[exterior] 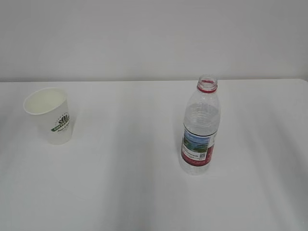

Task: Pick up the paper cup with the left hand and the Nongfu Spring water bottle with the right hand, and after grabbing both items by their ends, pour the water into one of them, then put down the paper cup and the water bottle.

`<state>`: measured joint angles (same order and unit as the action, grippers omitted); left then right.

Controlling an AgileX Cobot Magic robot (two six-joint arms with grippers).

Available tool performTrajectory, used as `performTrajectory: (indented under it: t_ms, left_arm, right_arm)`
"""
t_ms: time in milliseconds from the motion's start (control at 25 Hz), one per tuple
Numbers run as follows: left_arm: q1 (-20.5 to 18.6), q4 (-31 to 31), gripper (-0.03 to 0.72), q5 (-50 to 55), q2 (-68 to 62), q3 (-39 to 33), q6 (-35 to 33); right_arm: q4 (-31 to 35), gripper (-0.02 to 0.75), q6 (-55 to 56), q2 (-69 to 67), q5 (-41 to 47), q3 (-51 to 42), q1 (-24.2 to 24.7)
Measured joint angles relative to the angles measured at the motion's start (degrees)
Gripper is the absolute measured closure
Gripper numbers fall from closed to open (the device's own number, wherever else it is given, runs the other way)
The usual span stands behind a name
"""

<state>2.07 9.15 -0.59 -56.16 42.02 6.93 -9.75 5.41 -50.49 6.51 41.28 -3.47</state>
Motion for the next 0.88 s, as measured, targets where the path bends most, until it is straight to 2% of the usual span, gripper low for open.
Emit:
performTrajectory:
  t_ms: [600,880]
  left_arm:
    - [0.00,0.00,0.346,-1.04,-3.38,0.40,0.00]
    - [0.00,-1.05,0.348,-1.04,-3.62,0.40,0.00]
  right_arm:
    - [0.00,0.188,0.00,-7.44,-4.45,0.00,0.00]
    - [0.00,0.189,0.00,-10.53,-9.29,0.00,0.00]
